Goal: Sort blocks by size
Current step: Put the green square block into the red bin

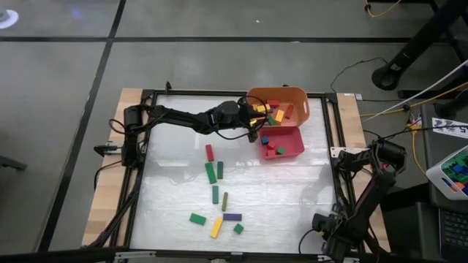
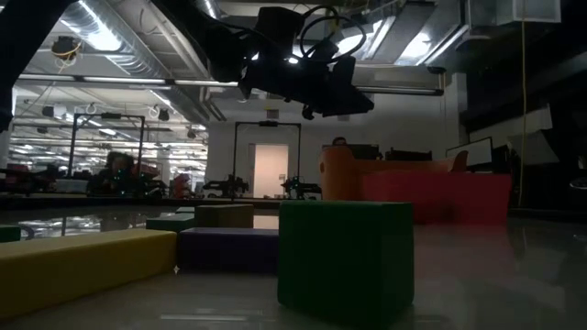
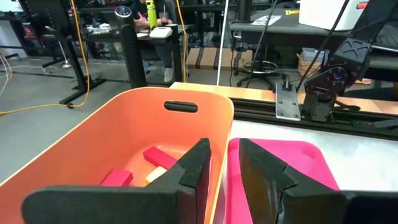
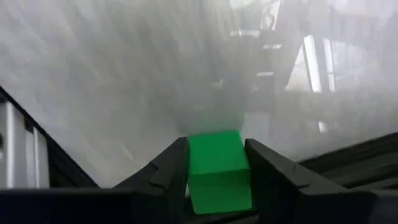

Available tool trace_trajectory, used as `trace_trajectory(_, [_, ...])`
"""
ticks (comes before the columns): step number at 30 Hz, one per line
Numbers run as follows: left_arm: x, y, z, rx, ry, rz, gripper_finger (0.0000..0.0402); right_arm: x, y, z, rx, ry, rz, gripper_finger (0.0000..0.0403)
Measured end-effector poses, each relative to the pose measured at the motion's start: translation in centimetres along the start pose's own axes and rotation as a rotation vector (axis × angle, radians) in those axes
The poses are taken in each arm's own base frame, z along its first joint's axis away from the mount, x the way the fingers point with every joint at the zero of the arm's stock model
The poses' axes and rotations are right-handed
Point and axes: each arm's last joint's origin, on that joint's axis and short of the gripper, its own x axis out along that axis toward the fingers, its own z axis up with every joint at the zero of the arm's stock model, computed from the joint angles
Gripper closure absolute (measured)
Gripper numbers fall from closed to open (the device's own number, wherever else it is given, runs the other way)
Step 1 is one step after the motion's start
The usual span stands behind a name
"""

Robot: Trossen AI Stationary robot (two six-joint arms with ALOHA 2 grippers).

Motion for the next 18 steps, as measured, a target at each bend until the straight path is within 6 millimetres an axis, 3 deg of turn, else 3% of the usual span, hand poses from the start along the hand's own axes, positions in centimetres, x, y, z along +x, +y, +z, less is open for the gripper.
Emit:
trace_trajectory(7, [-0.8, -0.2, 1.6, -0.001, -0.039, -0.006, 0.0327, -0.7, -0.2, 2.9, 0.044, -0.183, -0.001, 0.0257])
trace_trajectory(18, [-4.2, -1.6, 5.7, 0.041, -0.032, -0.048, 0.0327, -2.3, -2.2, 10.5, 0.011, -0.593, -0.156, 0.0257])
